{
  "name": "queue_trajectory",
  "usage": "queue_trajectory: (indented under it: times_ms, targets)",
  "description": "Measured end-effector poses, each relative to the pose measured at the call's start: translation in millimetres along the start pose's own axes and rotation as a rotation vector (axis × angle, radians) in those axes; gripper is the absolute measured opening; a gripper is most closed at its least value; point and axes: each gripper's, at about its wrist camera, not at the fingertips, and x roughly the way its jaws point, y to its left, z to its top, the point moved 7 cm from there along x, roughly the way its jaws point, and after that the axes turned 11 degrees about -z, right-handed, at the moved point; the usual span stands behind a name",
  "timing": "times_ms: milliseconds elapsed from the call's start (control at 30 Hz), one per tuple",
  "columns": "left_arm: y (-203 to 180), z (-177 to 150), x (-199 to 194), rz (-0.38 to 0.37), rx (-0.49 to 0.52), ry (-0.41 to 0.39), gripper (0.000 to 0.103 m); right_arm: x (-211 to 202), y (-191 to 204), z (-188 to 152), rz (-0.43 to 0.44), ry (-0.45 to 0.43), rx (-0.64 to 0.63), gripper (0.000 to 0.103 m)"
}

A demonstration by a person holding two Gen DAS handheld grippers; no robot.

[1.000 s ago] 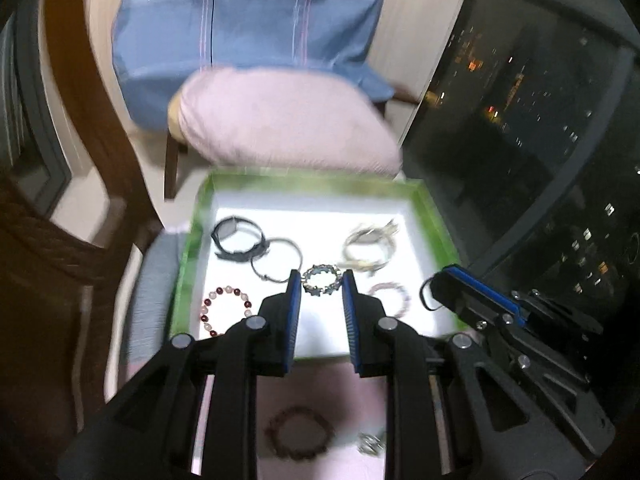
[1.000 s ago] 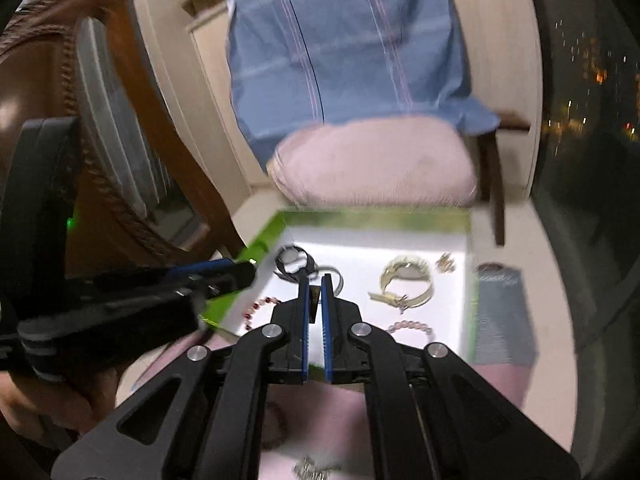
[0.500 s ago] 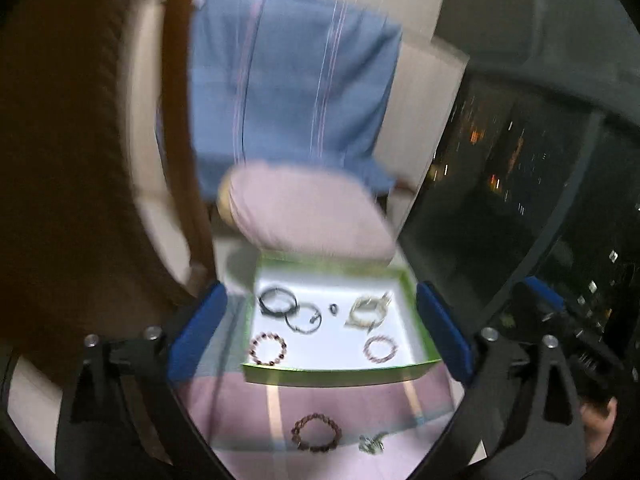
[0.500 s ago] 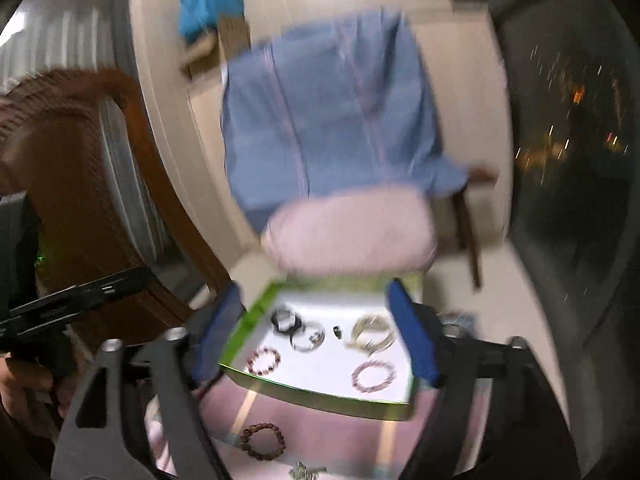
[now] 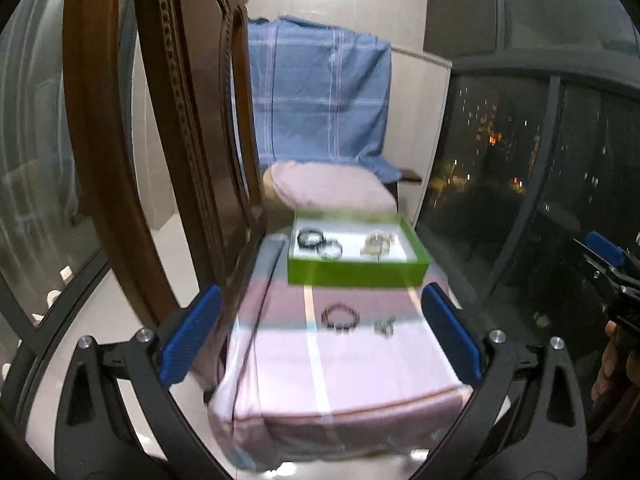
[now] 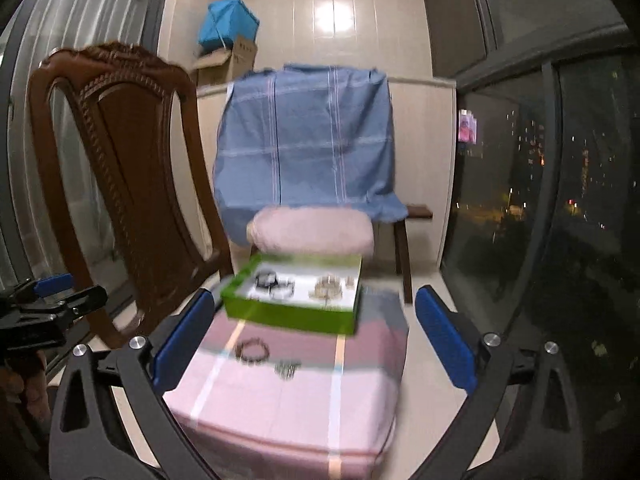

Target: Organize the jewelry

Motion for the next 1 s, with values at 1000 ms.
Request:
queue_trajectory:
  times_ms: [1000]
  targets:
    - [-30, -32, -14, -0.049, 0.017, 0.098, 0.099, -22, 13, -43, -0.001, 0.107, -0.013, 0.098]
